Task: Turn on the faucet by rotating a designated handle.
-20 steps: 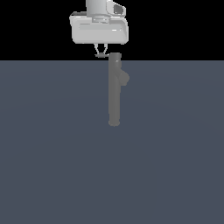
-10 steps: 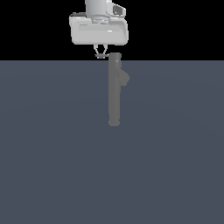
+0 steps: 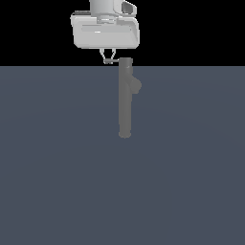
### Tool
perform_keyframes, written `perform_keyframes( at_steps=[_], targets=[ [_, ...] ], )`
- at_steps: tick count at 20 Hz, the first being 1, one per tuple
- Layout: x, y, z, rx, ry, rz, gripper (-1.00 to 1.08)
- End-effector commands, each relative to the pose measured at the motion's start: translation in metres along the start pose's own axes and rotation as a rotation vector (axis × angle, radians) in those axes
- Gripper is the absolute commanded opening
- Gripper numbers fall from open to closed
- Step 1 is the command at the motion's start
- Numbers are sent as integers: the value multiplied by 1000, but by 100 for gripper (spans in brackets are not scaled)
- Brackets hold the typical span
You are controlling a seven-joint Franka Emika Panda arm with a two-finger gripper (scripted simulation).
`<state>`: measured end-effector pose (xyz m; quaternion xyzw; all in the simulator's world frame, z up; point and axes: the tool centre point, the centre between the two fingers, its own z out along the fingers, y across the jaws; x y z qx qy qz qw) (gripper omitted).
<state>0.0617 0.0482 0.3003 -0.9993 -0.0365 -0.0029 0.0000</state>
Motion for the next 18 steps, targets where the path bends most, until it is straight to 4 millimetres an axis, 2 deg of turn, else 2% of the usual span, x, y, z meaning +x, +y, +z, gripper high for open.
perform_keyframes(
  at_steps=[1,3,4,18],
  targets=[
    [-10,-2,0,0,-6,0,-100],
    [-13,-3,0,0,-6,0,-100],
    [-6,-1,0,-1,4,1,-100],
    [-49,16,0,0,-4,0,-100]
  ],
)
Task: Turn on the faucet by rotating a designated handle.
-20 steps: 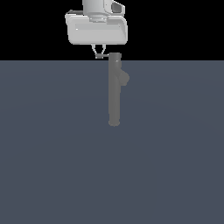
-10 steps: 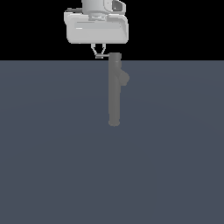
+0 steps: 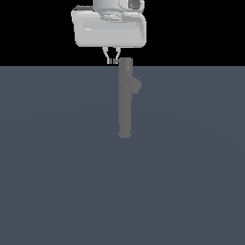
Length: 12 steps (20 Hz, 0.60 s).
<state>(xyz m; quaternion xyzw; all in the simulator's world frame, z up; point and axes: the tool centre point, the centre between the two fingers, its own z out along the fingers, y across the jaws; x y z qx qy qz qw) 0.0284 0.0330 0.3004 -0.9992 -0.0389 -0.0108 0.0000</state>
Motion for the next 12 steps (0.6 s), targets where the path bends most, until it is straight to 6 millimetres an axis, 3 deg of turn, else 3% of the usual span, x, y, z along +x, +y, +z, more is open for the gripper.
perform_keyframes(
  at_steps=[1,3,4,12],
  targets=[
    [-17,4,0,1,-20,5,-100],
    [-21,6,-1,1,-20,5,-100],
    [-11,2,1,0,-9,-1,-100],
    [-32,45,0,1,-19,4,-100]
  ],
)
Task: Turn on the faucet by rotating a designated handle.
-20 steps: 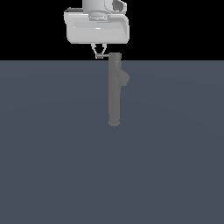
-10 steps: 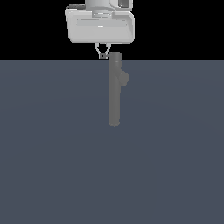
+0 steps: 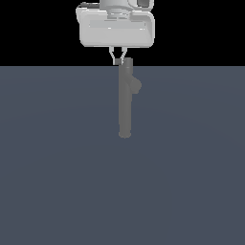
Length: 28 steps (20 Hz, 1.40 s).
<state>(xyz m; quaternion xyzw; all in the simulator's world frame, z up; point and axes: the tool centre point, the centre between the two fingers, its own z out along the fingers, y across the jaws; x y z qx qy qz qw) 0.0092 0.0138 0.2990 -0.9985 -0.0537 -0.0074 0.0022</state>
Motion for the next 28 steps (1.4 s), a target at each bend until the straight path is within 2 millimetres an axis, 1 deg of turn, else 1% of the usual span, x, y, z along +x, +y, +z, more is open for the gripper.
perform_keyframes(
  at_steps=[1,2,3,4,15,16,17,28],
  targets=[
    [-15,32,-2,-4,-14,34,-100],
    [-18,37,-2,-4,-15,34,-100],
    [-18,37,-2,-4,-15,34,-100],
    [-7,9,0,1,-5,-7,-100],
    [6,75,-2,-4,-14,32,-100],
    [6,75,-2,-4,-14,32,-100],
    [-1,38,0,13,-38,-15,-100],
    [30,67,0,3,-25,12,-100]
  ],
)
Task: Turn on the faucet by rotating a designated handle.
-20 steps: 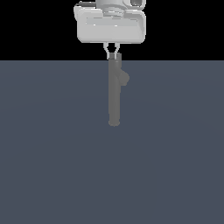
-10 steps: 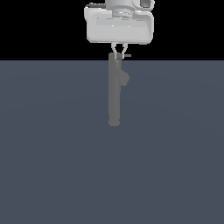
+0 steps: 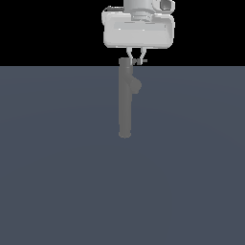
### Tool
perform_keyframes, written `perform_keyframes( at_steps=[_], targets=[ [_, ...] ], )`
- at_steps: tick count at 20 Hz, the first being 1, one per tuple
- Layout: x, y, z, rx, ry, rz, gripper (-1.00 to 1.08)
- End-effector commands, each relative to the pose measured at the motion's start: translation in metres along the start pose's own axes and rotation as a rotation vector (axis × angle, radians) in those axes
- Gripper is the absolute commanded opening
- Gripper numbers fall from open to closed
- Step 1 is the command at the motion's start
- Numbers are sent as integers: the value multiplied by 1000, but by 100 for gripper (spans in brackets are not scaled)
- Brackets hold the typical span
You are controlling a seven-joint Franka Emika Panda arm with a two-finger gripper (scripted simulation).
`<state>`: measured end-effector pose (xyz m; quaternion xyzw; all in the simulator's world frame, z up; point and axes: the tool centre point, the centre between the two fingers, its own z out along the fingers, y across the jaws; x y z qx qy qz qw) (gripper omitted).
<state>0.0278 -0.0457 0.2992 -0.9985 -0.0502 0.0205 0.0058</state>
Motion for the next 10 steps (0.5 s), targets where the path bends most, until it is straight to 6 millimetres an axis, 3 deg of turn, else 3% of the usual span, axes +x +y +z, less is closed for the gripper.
perform_keyframes(
  at_steps=[1,10],
  targets=[
    [20,8,-1,-7,31,8,-100],
    [41,29,-3,-13,40,26,-100]
  ],
)
